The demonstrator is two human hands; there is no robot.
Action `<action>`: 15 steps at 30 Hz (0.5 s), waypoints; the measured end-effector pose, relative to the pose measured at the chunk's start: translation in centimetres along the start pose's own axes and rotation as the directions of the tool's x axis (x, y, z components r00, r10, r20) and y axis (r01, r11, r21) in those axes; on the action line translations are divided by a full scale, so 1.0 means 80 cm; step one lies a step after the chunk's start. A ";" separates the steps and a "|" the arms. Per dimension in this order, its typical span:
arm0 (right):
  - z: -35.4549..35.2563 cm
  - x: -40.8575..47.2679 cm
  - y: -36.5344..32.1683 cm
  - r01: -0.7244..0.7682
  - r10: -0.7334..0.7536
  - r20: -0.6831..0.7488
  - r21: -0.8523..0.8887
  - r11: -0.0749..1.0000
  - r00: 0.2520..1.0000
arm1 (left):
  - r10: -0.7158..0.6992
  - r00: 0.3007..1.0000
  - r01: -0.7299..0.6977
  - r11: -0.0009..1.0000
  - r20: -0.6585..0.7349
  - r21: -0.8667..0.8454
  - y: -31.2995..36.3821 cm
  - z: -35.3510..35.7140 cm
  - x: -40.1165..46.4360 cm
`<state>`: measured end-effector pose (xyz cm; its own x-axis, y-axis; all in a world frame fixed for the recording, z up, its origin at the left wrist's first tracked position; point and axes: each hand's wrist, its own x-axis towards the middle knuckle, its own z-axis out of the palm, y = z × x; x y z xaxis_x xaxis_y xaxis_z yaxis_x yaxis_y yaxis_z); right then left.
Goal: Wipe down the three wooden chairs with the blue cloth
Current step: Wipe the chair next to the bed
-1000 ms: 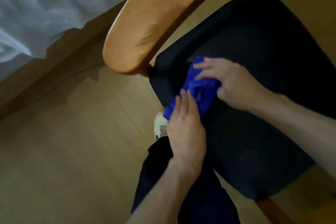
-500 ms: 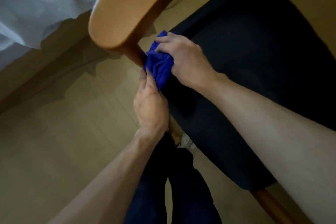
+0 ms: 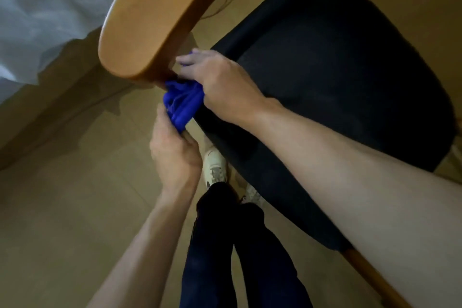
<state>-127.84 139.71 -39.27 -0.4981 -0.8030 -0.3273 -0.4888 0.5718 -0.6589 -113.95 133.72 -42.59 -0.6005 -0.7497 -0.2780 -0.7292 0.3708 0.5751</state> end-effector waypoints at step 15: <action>-0.048 -0.240 0.143 -0.180 0.200 0.088 -0.194 0.964 0.976 | 0.428 0.756 -0.558 0.818 0.495 0.144 0.087 0.065 -0.120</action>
<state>-126.61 162.30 -37.90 -0.5206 -0.6838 -0.5112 -0.5202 0.7288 -0.4452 -114.98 146.38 -39.94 -0.9286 -0.1365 -0.3450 -0.3087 0.8002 0.5142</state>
